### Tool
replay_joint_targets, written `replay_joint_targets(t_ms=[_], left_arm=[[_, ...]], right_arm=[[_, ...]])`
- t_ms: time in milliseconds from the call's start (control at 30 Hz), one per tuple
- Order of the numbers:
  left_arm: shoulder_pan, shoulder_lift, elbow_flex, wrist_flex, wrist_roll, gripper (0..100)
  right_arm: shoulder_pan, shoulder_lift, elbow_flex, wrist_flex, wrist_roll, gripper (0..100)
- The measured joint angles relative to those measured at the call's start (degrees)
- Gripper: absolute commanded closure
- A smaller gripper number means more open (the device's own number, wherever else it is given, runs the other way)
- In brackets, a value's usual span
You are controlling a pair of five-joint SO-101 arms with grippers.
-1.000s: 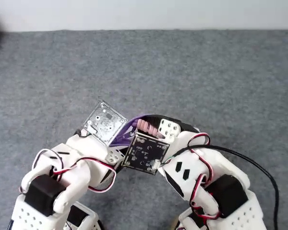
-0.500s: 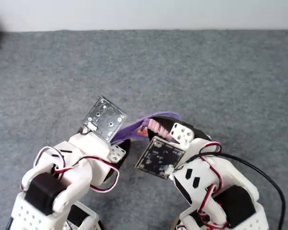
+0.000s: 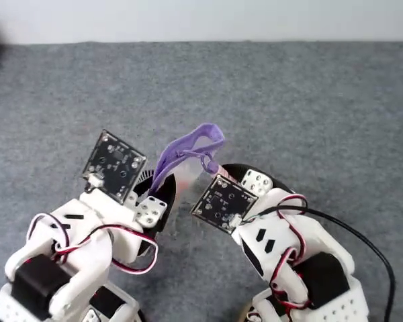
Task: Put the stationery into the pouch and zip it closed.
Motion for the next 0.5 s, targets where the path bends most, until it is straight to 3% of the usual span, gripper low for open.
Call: replay_joint_targets(t_ms=[500], left_arm=[[-0.1, 0.0, 3.2, 0.0, 0.4, 98]], right_arm=[[-2.1, 0.0, 0.1, -9.4, 0.1, 99.1]])
